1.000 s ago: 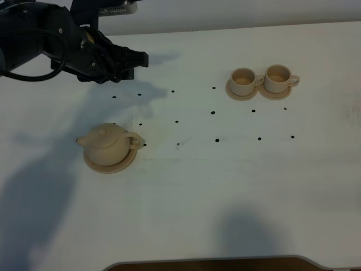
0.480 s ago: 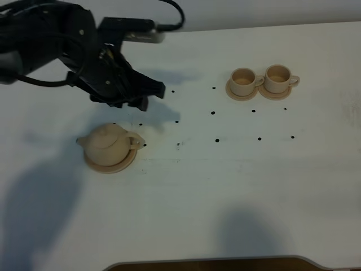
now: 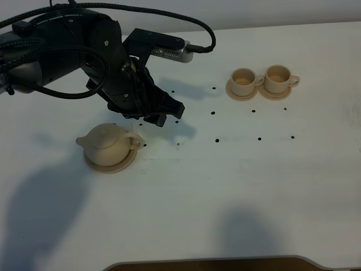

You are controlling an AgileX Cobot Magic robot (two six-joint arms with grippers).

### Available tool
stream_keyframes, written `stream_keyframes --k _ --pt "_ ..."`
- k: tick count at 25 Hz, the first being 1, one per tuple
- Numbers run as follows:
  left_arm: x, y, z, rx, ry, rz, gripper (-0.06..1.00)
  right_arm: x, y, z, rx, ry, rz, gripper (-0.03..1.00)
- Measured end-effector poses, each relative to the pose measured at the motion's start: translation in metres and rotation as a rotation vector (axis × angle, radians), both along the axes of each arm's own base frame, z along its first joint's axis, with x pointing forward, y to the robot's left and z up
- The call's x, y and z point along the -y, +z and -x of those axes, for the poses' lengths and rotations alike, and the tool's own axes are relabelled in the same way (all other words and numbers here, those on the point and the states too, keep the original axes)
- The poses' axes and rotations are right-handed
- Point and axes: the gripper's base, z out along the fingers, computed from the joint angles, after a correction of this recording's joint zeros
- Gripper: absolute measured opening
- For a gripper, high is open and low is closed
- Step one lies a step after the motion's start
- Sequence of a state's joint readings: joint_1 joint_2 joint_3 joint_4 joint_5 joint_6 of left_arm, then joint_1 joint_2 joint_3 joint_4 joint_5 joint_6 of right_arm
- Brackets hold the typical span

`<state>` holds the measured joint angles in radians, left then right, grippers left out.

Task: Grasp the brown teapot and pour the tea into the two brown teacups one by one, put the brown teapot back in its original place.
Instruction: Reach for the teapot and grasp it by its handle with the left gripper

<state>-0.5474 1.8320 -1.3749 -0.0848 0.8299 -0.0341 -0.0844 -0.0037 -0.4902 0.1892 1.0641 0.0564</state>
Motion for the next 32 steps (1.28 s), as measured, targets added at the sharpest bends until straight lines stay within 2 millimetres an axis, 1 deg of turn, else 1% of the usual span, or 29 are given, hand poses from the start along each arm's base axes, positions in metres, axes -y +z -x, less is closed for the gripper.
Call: stream_keyframes --k 6,11,15,18,27,32 --pt "0.000 0.000 0.000 0.003 -0.005 0.004 0.50 -0.001 0.000 0.000 0.005 0.004 -0.006 0.45" --pt "0.007 0.002 -0.003 0.032 0.029 0.086 0.50 -0.001 0.000 0.000 0.007 0.003 -0.006 0.45" --pt "0.009 0.003 -0.003 0.029 0.034 0.113 0.50 -0.001 0.000 0.000 0.007 0.003 -0.006 0.45" --pt "0.015 0.005 -0.005 0.064 0.050 0.164 0.50 -0.001 0.000 0.000 0.007 0.003 -0.006 0.45" --pt "0.032 0.016 -0.020 0.178 0.205 0.435 0.50 -0.001 0.000 0.000 0.007 0.003 -0.006 0.45" --pt "0.034 0.006 -0.023 0.180 0.393 0.588 0.48 -0.001 0.000 0.000 0.008 0.004 -0.007 0.45"
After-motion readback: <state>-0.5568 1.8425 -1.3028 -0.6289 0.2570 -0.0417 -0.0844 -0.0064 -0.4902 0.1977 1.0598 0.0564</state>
